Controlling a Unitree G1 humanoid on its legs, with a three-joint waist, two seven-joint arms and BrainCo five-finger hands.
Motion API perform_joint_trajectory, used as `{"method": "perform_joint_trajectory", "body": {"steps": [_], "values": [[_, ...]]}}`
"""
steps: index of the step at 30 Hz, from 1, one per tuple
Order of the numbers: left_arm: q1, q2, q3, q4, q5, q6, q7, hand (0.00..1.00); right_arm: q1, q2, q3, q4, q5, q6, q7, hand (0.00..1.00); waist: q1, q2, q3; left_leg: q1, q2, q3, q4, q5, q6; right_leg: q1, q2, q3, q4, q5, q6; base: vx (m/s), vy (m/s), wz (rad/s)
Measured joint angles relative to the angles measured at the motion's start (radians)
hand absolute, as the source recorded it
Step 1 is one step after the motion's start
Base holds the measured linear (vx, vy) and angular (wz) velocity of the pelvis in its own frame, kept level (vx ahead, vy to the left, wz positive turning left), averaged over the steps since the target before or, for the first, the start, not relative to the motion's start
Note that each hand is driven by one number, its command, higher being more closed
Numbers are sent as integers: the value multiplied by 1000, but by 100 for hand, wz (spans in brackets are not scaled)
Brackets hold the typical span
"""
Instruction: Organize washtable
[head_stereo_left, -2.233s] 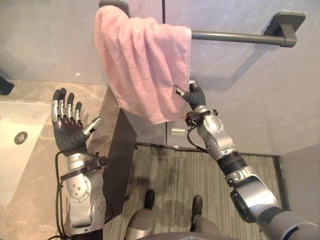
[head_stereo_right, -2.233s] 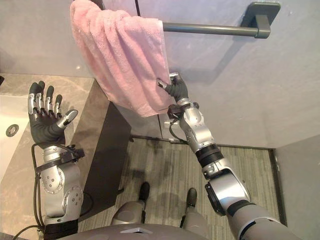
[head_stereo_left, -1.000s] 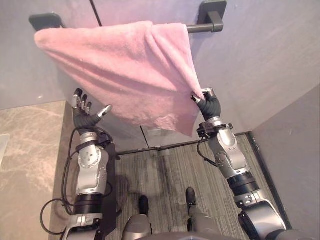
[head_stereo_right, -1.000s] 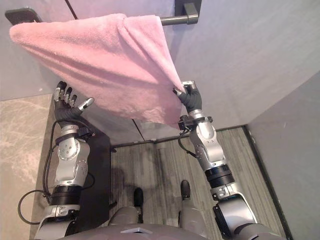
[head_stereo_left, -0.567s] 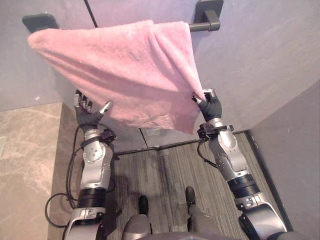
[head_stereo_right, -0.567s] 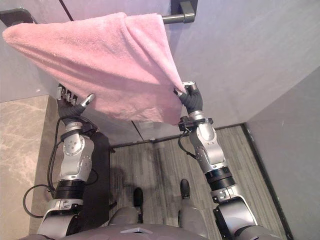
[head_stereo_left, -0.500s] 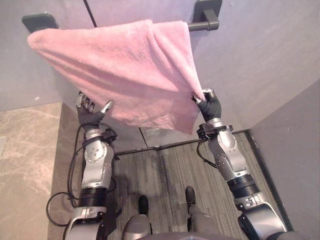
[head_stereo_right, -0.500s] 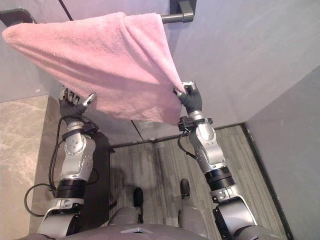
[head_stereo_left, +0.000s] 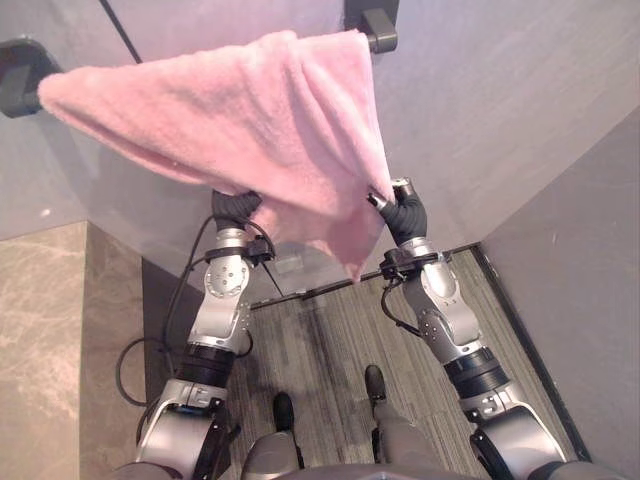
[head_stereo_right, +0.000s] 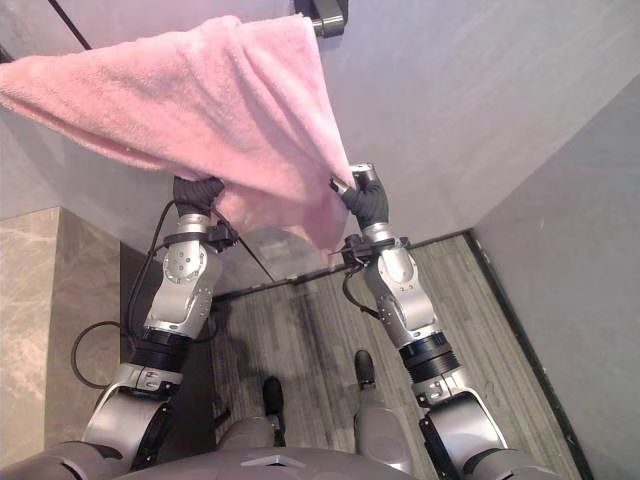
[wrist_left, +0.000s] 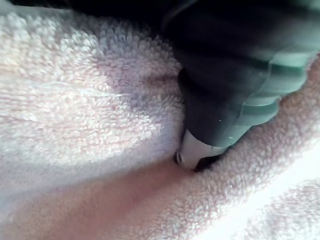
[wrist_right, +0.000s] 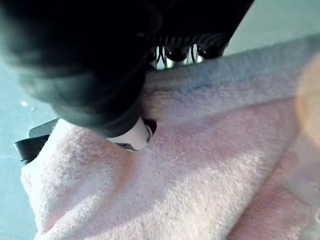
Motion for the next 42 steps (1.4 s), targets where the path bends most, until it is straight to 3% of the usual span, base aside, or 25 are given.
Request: {"method": "perform_joint_trajectory", "body": {"steps": [14,22,29,41,42], "values": [[50,-10,43,-5,25,-1,-11,100,10,-4,-50,31,-14,-1,-3,100,2,1,-1,14,0,-27,3,1,1,30,-6,-25,0,-1,0,-18,-4,5],[99,-10,43,-5,62,0,-70,100,-20,-5,-90,189,-83,1,3,100,29,2,-9,17,-2,-39,3,3,3,41,-6,-36,0,-1,0,-2,0,4],[86,14,43,52,62,3,-97,100,-175,-19,-110,396,-87,15,14,100,38,2,-9,15,-3,-51,0,13,0,47,-8,-54,0,-2,0,-28,-6,7],[45,25,72,80,62,5,-110,100,-244,-20,-112,452,-80,26,16,100,58,11,-6,12,-6,-54,1,13,1,46,-10,-56,0,-4,1,0,0,0],[42,25,76,80,62,5,-111,100,-245,-20,-112,452,-81,26,16,0,58,15,-7,12,-6,-54,1,13,1,46,-10,-56,0,-5,2,0,0,0]]}}
